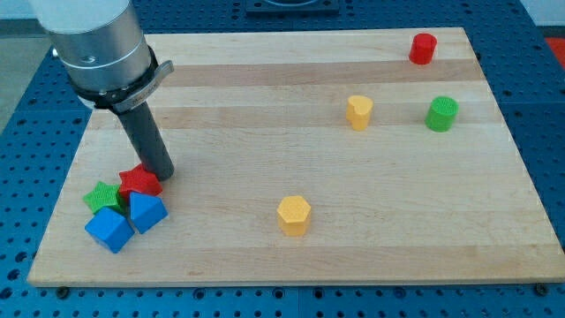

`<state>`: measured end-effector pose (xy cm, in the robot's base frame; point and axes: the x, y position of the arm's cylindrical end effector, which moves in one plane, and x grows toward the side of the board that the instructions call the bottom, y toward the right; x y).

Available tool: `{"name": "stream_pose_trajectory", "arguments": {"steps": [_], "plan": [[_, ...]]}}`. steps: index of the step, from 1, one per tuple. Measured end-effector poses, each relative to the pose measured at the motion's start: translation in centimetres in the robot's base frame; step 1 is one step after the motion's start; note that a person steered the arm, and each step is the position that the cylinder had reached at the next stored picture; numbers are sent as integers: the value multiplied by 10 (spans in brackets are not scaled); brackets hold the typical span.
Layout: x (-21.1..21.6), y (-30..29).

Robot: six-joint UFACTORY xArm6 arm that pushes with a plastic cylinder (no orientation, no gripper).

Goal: Move your arm to the bottom side of the yellow hexagon

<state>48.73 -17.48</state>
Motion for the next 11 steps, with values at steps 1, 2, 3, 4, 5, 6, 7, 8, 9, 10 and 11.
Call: {"name": "stream_pose_trajectory", "arguments": {"steps": [1, 2, 3, 4, 5, 6, 7, 8, 9, 10, 11], "plan": [[7, 0], [10, 0], [13, 0], [11, 5], [-15, 57], [-1, 97], [43, 101], [45, 101], [105, 101], [124, 101], [125, 161]]}}
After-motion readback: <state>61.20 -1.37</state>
